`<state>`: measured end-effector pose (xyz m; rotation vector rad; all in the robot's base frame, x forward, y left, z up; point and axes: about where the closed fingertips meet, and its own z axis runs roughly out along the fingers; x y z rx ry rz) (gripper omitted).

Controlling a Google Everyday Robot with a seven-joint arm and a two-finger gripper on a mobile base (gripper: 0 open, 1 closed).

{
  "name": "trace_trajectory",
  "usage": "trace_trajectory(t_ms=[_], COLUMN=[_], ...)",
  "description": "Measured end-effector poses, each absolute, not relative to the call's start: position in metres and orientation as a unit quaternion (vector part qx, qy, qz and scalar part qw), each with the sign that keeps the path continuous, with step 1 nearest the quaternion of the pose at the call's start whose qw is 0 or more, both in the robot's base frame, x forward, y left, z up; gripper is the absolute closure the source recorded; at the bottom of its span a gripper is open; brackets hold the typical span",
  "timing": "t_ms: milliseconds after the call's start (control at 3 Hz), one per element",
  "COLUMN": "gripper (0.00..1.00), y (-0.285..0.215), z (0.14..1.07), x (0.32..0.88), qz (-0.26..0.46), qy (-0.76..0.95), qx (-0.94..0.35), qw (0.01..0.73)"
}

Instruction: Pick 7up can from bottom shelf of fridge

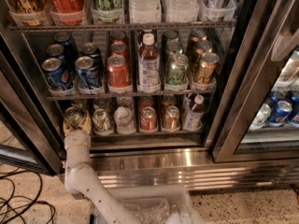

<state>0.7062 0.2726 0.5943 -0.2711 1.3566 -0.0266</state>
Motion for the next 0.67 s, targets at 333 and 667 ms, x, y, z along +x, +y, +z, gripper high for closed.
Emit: trace_trajectory(t_ms=[333, 667], gripper=[0.95, 1.00], y=[0.273, 0.258], z=[0.596, 0.613], x=[0.706, 0.658], qz=[-0.012, -0.001], qy=[0.625, 0.592], qx=[-0.125, -0.164], qw=[0.770, 0.789])
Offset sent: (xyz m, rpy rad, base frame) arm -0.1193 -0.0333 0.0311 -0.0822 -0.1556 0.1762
